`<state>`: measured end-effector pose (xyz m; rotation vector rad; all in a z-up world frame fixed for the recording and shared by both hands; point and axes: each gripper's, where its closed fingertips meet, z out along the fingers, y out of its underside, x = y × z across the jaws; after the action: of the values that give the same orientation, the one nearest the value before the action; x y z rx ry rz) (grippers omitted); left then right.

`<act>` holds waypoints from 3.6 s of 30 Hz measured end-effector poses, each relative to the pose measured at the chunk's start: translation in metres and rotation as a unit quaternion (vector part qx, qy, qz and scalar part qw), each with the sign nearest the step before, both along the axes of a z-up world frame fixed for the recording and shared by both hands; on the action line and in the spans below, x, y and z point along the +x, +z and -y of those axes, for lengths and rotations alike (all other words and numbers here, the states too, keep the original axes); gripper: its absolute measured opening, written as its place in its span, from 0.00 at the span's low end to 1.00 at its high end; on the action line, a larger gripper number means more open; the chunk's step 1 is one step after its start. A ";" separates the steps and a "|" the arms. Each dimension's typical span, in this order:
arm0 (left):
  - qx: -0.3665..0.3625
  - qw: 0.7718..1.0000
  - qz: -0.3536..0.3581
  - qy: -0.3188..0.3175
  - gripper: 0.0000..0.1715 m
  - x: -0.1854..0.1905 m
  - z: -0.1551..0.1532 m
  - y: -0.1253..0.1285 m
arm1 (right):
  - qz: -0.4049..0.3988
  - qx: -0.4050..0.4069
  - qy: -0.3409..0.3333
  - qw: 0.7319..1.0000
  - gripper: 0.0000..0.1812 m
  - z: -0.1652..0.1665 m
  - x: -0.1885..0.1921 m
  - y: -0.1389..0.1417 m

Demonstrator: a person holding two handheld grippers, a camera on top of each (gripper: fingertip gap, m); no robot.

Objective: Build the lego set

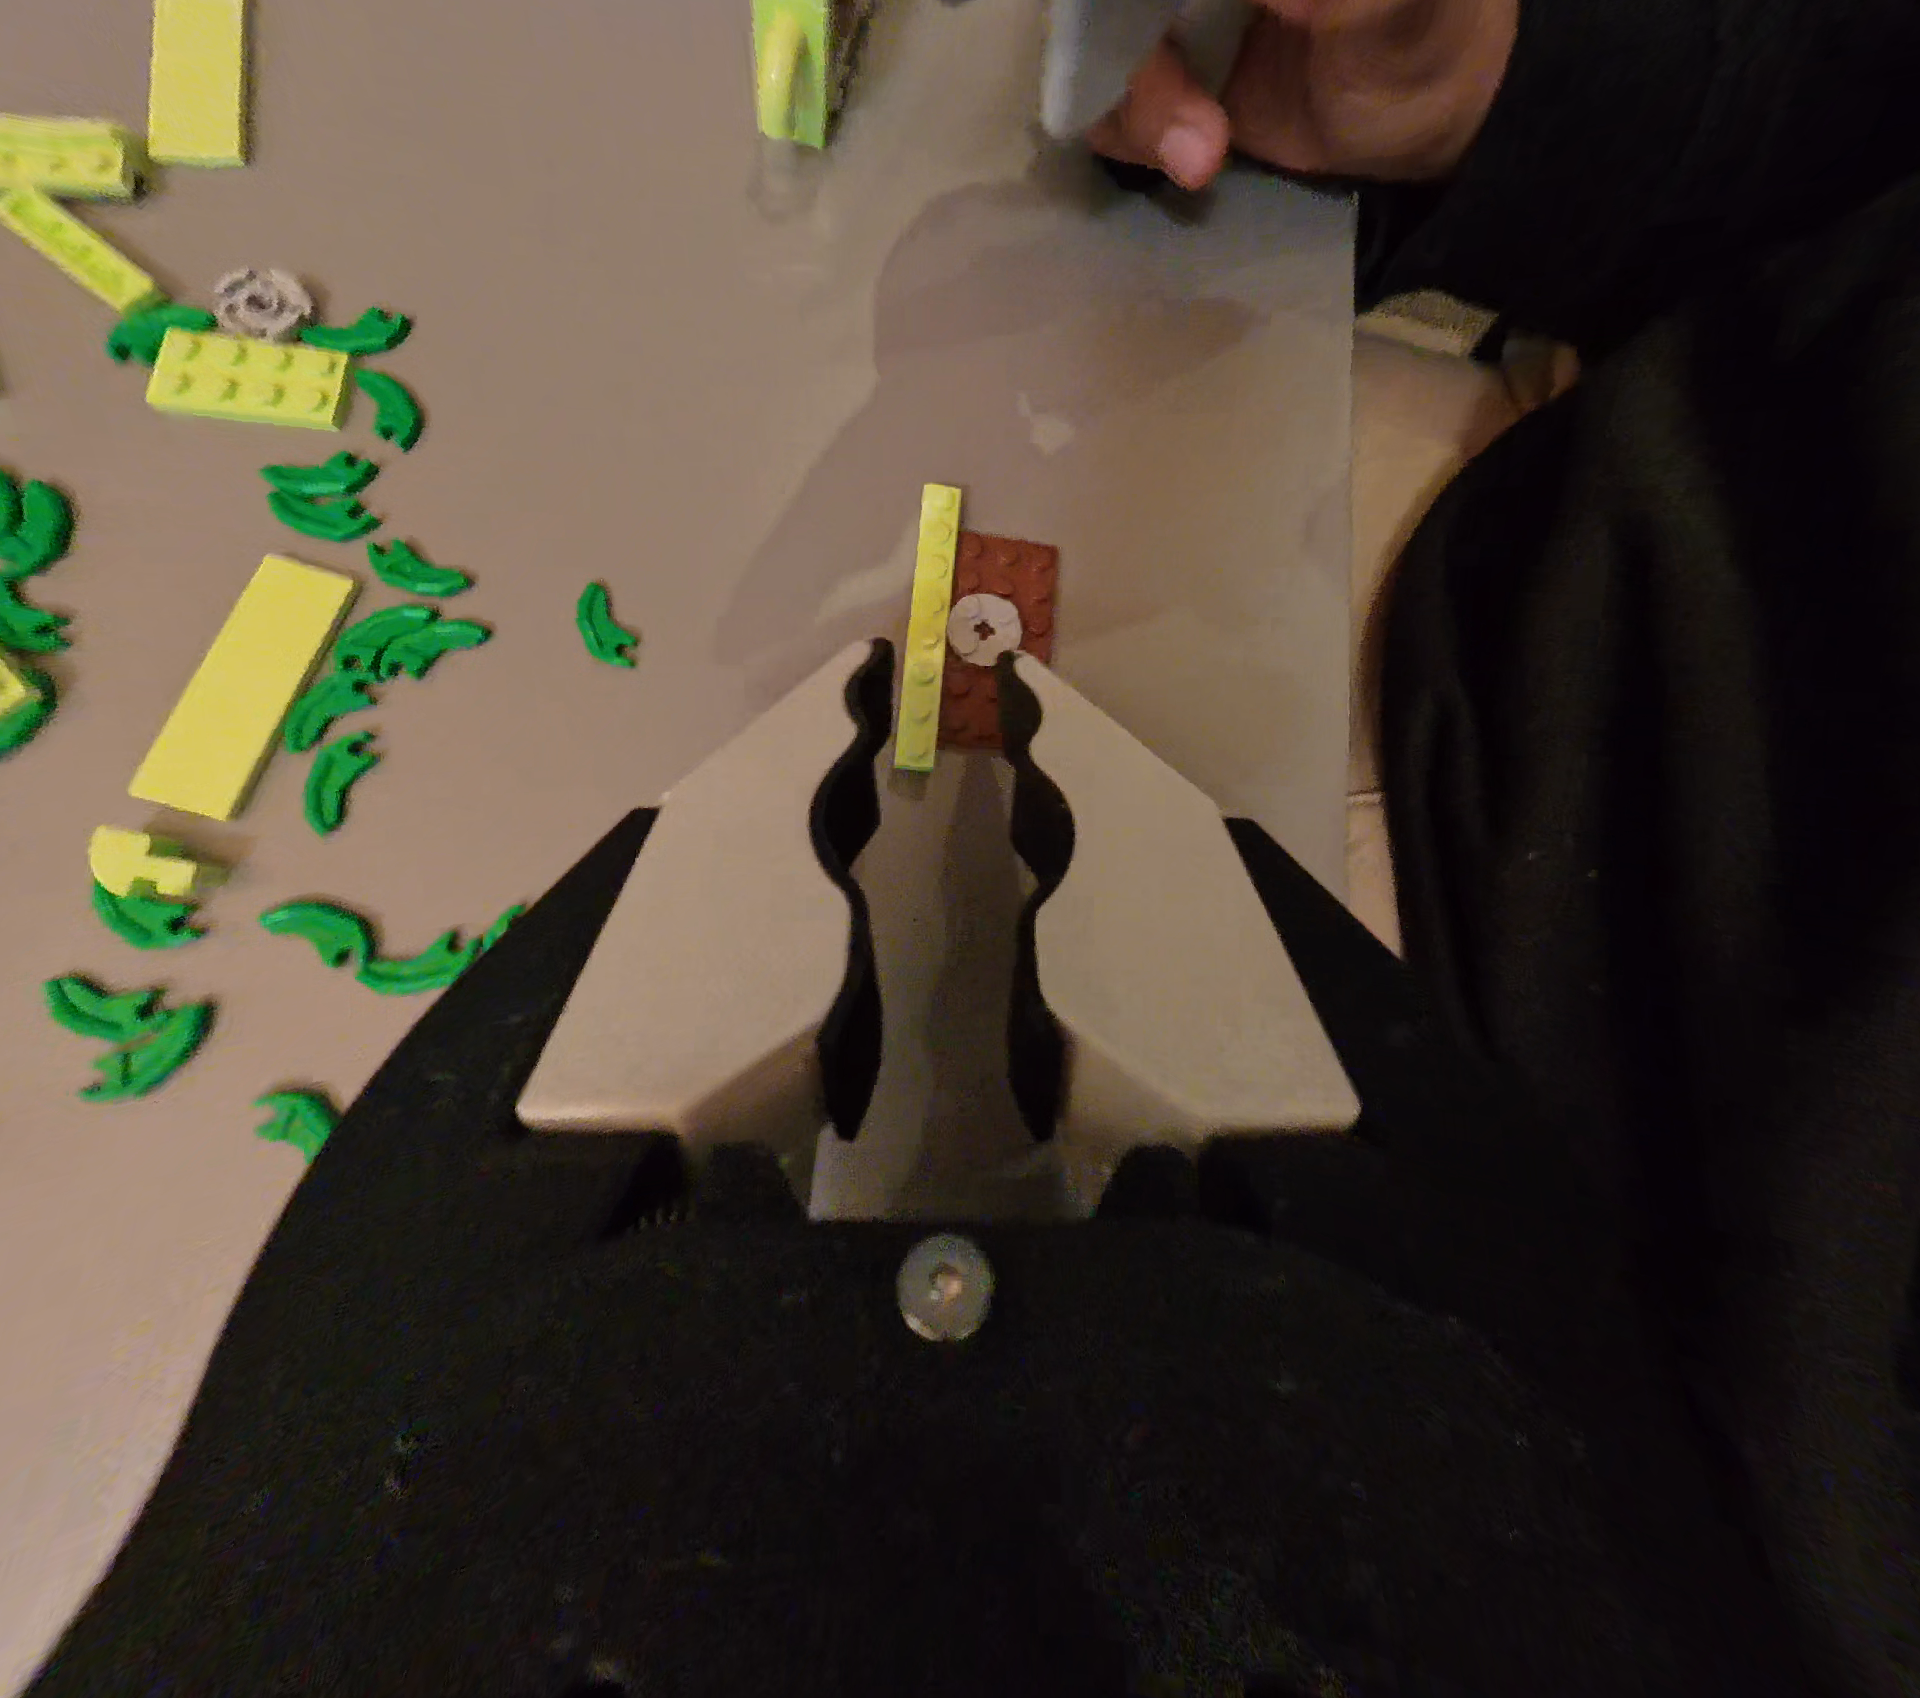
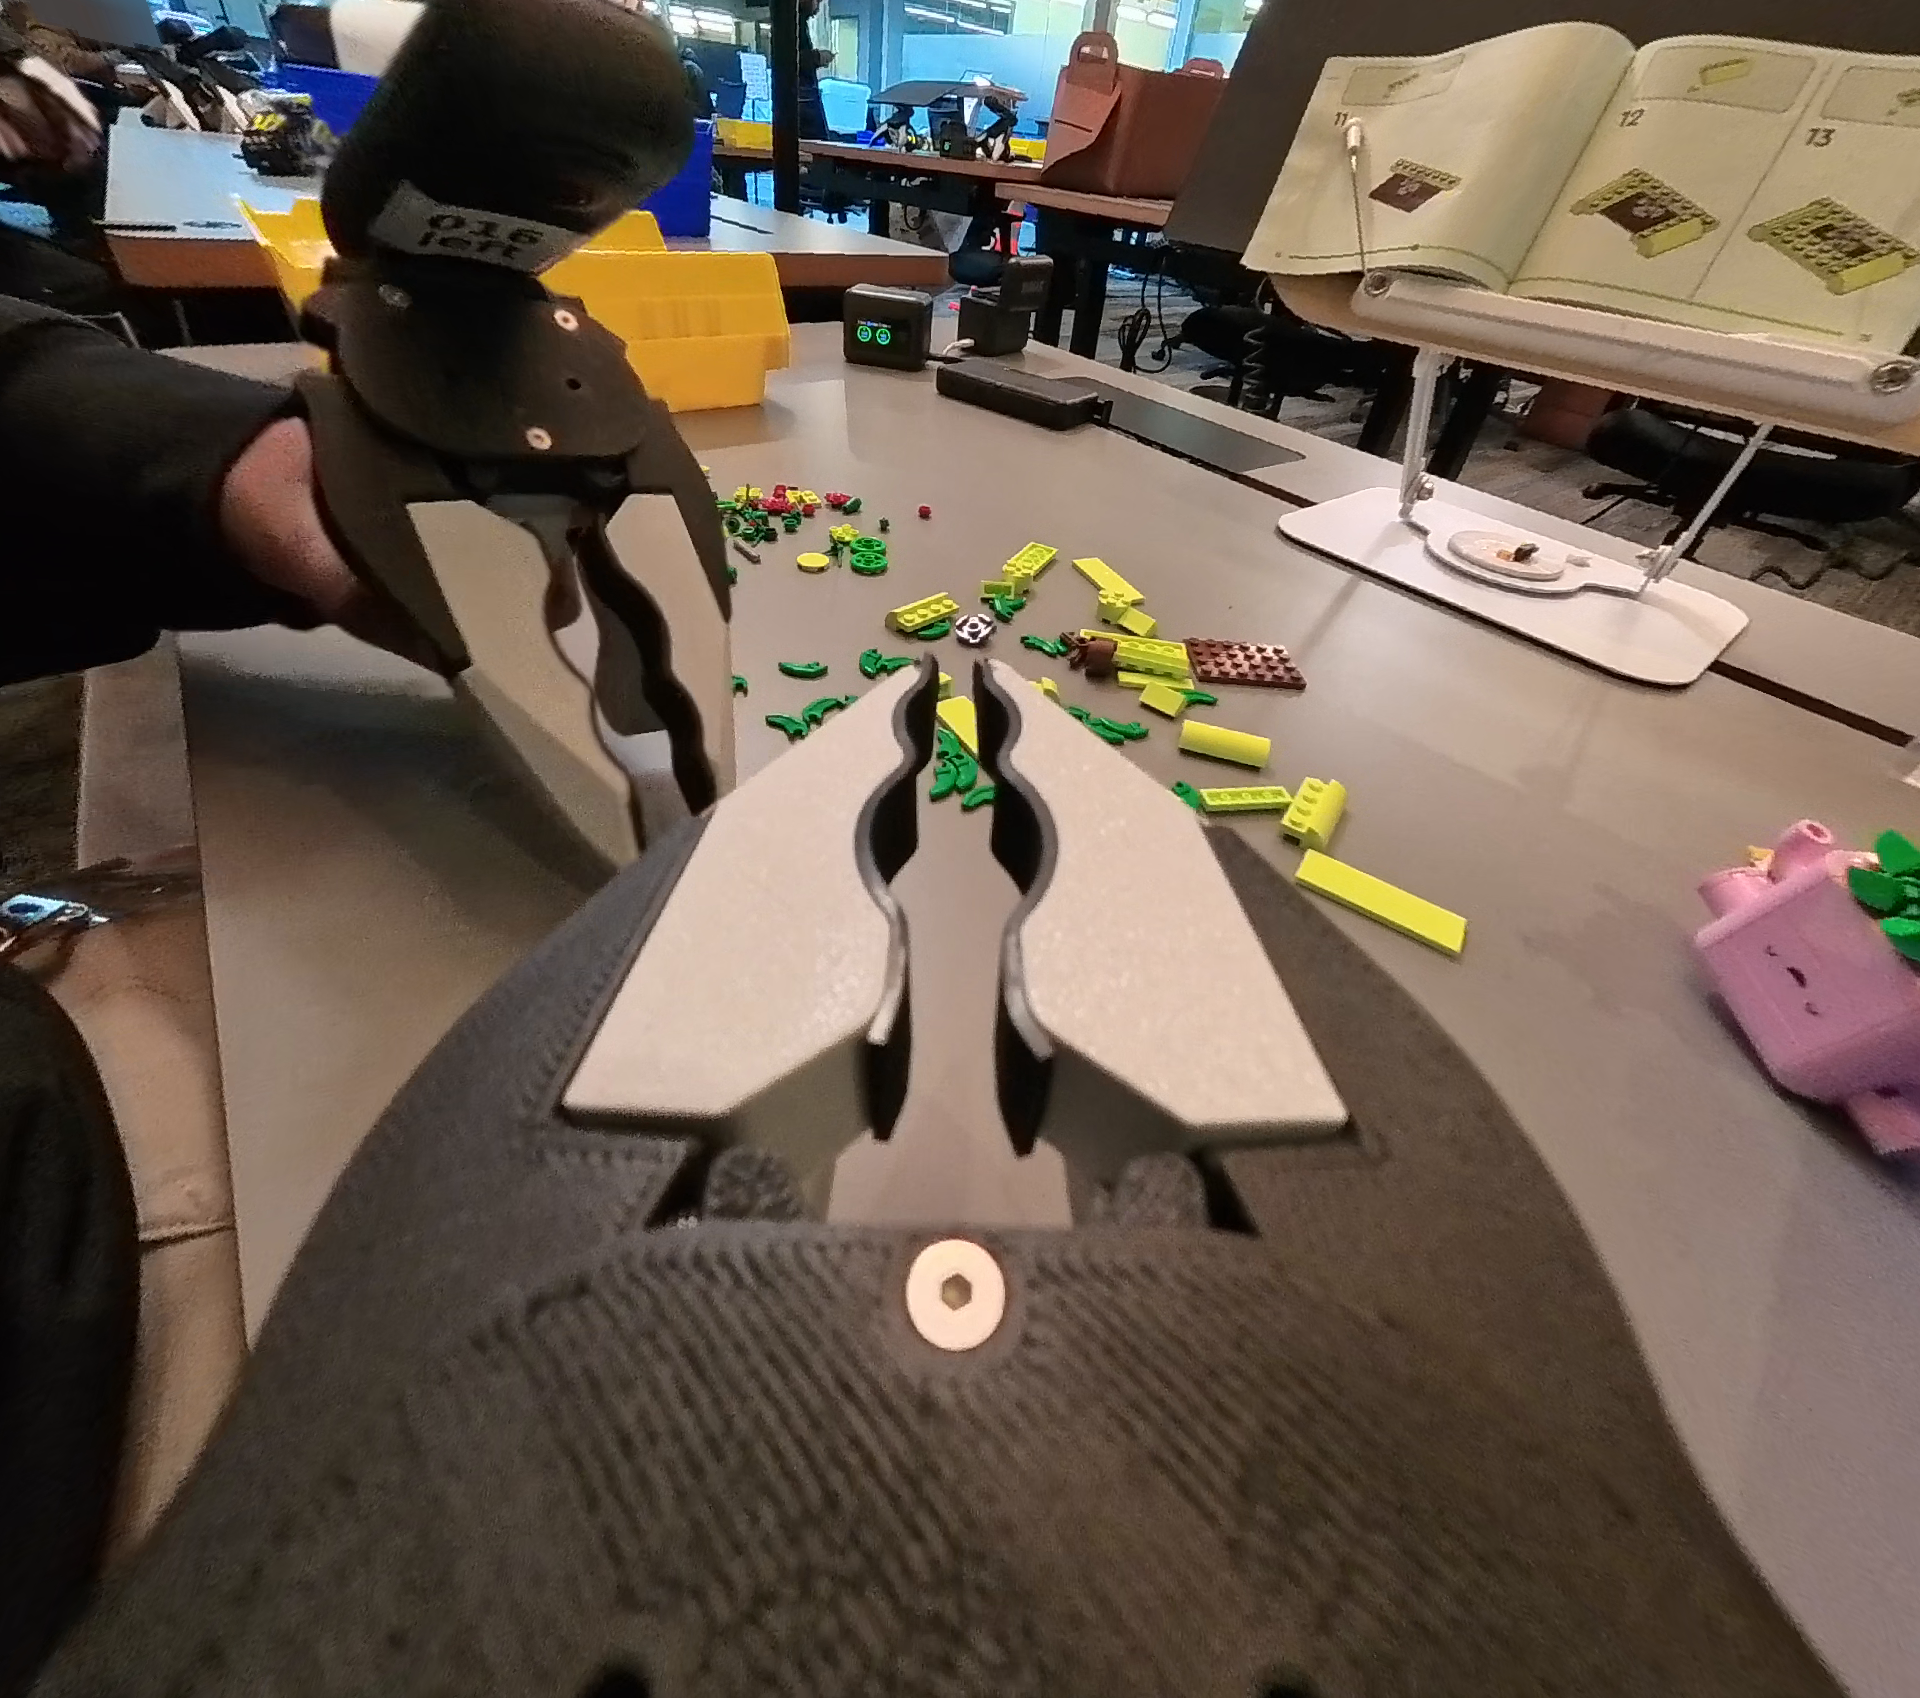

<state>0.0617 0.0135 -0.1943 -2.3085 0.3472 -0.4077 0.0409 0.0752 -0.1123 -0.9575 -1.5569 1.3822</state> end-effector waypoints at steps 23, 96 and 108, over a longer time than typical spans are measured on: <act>0.003 0.999 0.016 0.033 0.31 0.015 -0.003 0.000 | 0.003 0.005 0.000 1.000 0.03 0.001 -0.001 -0.001; 0.003 1.000 -0.022 -0.018 0.17 -0.004 -0.027 -0.018 | 0.010 0.112 -0.061 0.992 0.07 0.002 -0.014 -0.014; 0.016 0.998 -0.045 -0.029 0.17 0.000 -0.026 -0.018 | -0.006 0.070 -0.063 0.996 0.07 -0.005 -0.011 -0.006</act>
<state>0.0613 0.0395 -0.2119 -2.2941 0.4614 -0.3253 0.0300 0.0806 -0.1179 -0.9419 -1.5361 1.1734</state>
